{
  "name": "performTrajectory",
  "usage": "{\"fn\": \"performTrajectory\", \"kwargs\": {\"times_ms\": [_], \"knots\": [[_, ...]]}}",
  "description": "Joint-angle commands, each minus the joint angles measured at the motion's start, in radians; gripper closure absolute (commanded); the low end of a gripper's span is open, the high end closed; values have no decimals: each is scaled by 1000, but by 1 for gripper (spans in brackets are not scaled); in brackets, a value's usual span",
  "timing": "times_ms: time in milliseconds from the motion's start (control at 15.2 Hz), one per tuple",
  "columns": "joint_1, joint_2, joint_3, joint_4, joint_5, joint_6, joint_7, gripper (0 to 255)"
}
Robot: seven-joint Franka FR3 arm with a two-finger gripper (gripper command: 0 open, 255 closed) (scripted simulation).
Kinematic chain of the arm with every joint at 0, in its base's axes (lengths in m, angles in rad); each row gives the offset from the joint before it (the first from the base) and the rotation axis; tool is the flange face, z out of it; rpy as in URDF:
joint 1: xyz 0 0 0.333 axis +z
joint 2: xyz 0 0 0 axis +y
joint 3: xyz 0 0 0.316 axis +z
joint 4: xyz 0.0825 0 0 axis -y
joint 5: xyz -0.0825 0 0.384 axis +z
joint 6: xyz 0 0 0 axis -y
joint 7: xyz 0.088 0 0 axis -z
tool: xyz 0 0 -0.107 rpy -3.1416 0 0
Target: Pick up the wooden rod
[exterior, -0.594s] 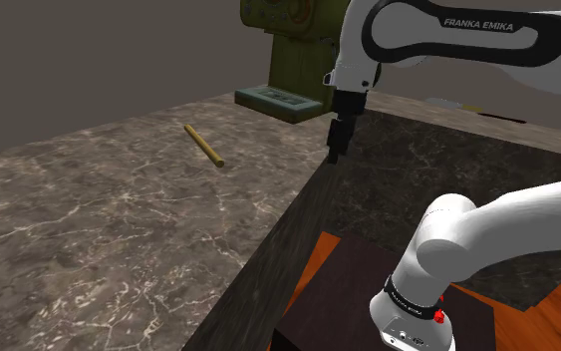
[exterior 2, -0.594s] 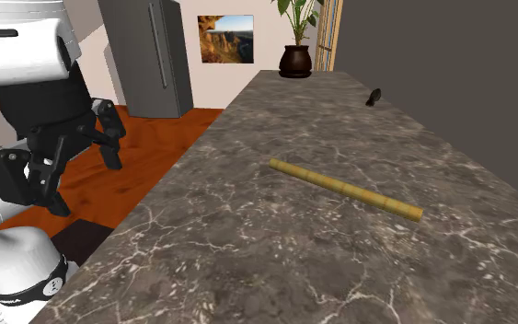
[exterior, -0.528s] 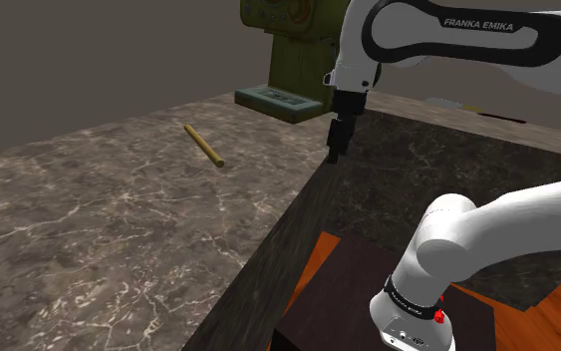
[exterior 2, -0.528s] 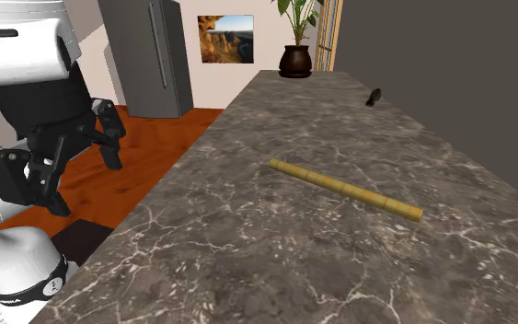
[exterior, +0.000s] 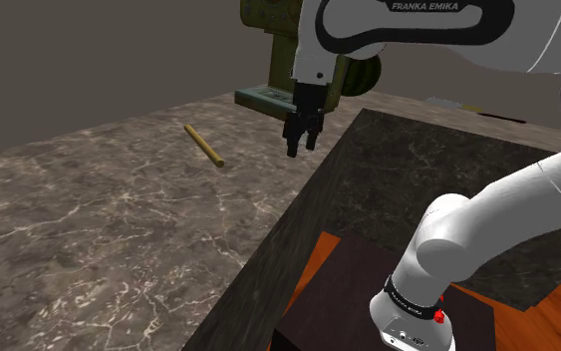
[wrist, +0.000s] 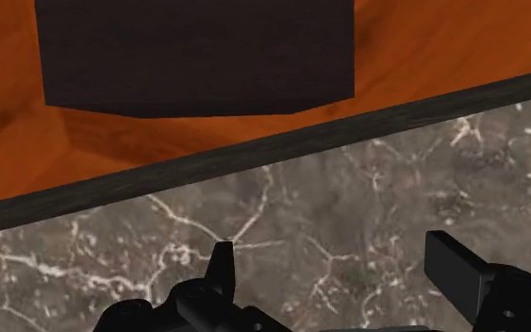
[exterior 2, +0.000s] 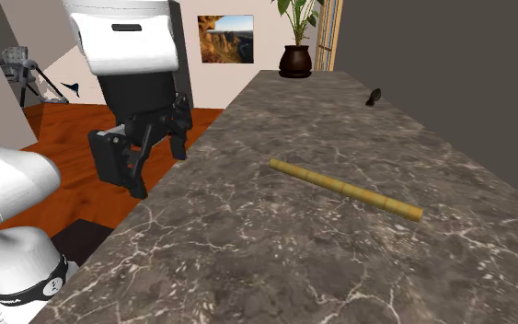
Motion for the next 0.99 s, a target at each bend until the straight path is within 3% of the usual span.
{"fn": "performTrajectory", "kwargs": {"times_ms": [0,528,924], "knots": [[-3,72,26,62,9,15,56,0],[-8,378,110,359,-8,43,279,0],[11,633,144,655,-63,9,444,0]]}}
